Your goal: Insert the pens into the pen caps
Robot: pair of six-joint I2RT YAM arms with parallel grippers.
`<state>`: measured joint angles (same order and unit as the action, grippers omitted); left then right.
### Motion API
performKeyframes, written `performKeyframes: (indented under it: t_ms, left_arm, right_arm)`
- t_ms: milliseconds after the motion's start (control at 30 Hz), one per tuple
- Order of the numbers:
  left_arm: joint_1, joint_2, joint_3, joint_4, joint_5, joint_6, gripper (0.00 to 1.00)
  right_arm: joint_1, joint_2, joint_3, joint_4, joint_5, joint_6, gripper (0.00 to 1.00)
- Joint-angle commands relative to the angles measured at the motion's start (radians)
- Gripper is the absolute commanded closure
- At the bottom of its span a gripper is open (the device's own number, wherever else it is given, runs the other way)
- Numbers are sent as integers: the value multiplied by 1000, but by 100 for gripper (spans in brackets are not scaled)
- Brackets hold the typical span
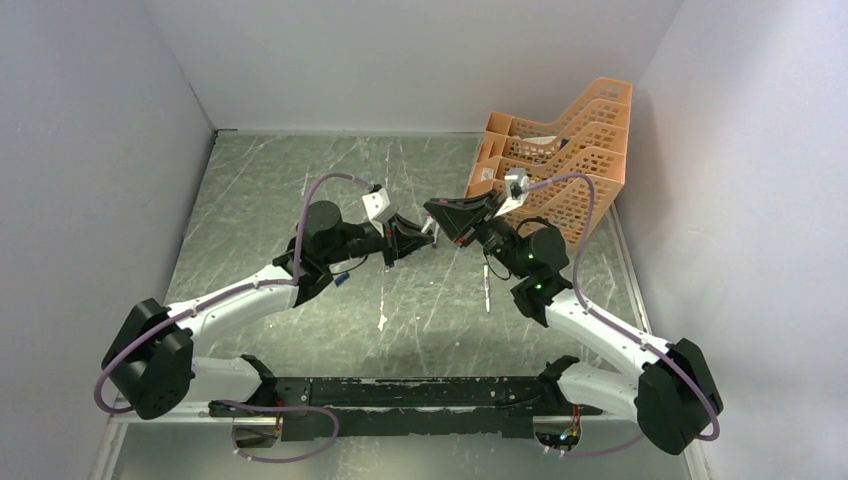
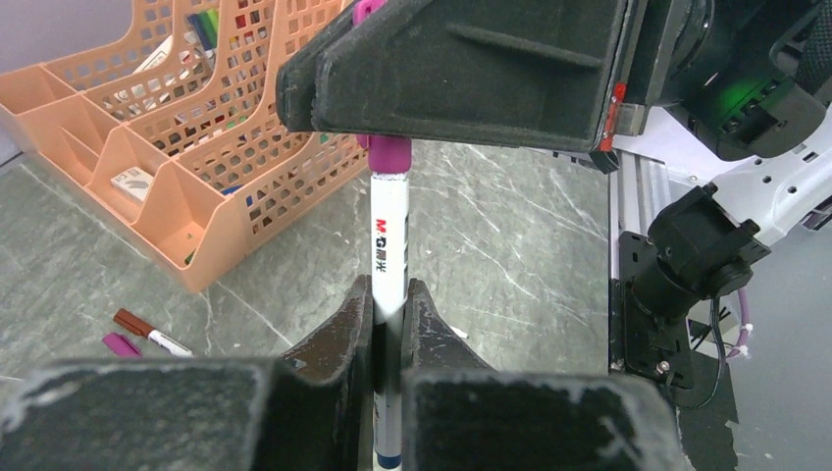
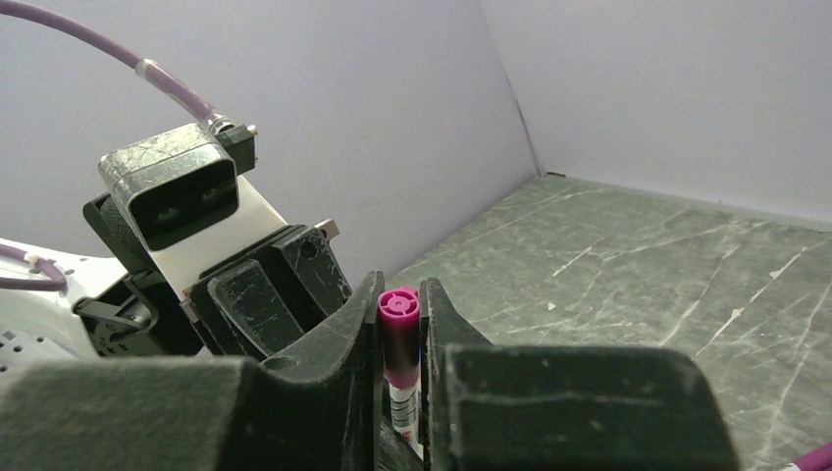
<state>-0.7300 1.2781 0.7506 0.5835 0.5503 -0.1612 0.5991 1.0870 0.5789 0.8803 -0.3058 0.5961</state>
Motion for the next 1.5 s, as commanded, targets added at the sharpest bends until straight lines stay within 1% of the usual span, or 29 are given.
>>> performKeyframes:
  t_ms: [0,133,367,500,700,800,867,933,967,1000,1033,1100,1200,1267,1367,1433,1467]
  left_arm:
    - [-6,1,99,18,-16,-5,93]
    - [-6,23,138,-4,-21,3,93]
    - [-6,40,213,-18,-36,9,93]
    - [-4,33,250,-36,-59,36,93]
    - [-3,57,309,-61,-39,55,93]
    - [-3,77,303,-75,-28,52,93]
    - [-2,81,265,-91,-29,44,93]
    - [-2,69,191,-71,-23,3,93]
    - [-2,57,147,-42,-17,-26,93]
    - [-2,45,98,-7,-5,-55,93]
    - [-3,33,61,15,1,-81,93]
    - [-4,15,17,-2,-2,-103,93]
    - [-4,3,-12,-39,-34,-89,91]
    - [-4,17,-16,-66,-135,-84,90]
    - [-4,107,-12,-82,-371,-115,89]
    - [-3,198,41,-151,-533,-128,89]
    - [-3,252,98,-195,-598,-125,87]
  right_arm:
    - [54,-3,-3,-148,15,-50,100]
    - [119,8,-40,-195,63,-68,100]
    - [260,20,-148,-197,161,-64,100]
    - [285,21,-216,-181,186,-40,100]
    - [289,38,-261,-152,199,-31,100]
    - [289,14,-256,-109,202,-25,100]
    - [285,-28,-223,-125,242,-37,99]
    - [283,-92,-189,-132,308,-63,90]
    - [283,-136,-181,-128,368,-65,84]
    - [283,-182,-179,-123,443,-60,76]
    - [283,-226,-176,-117,517,-65,67]
    - [282,-321,-150,-154,628,-100,54]
    - [280,-423,-94,-260,731,-193,40]
    - [278,-480,-83,-331,795,-226,38]
    - [279,-551,-104,-463,869,-223,38]
    - [279,-584,-130,-558,910,-179,38]
    - [278,-596,-140,-605,921,-157,38]
